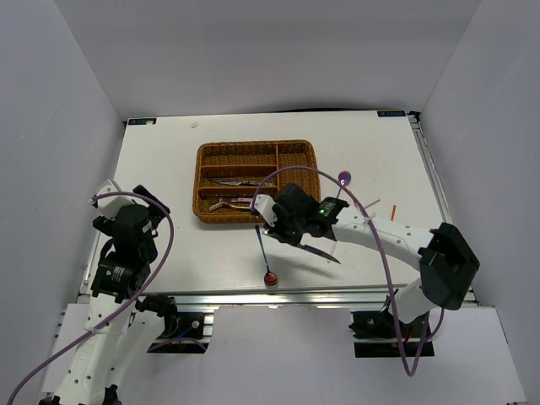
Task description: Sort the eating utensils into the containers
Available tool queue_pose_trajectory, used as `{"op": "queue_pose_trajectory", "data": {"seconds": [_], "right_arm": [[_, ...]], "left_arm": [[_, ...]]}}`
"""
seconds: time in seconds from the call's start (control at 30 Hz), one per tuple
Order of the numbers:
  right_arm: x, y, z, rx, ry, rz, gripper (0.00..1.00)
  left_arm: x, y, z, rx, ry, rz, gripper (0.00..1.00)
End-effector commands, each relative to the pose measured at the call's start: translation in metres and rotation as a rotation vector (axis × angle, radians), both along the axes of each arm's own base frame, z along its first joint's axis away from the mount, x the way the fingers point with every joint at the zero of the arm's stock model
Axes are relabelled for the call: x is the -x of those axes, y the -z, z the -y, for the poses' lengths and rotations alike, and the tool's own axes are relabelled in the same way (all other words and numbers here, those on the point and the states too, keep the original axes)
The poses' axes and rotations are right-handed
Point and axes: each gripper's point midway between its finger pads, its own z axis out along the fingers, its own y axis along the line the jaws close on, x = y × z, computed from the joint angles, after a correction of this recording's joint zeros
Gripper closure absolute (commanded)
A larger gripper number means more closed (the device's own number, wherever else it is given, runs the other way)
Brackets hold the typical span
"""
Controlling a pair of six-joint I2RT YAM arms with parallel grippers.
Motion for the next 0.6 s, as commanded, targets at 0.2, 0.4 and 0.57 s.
{"op": "queue_pose_trajectory", "data": {"seconds": [0.2, 0.4, 0.57], "right_arm": [[-0.052, -0.104, -0.075, -0.127, -0.129, 0.212, 1.0], [-0.123, -0.139, -0.137, -0.092, -0.19, 0.446, 1.0], [-0.18, -0.142, -0.176, -0.057, -0.259, 0.65, 1.0]], "left_arm": [[0.002, -0.003, -0.001, -0.002, -0.004, 0.019, 0.02], [0.002, -0.003, -0.001, 0.0, -0.002, 0.022, 0.02], [0.003, -0.004, -0.001, 0.002, 0.001, 0.03, 0.02]]}}
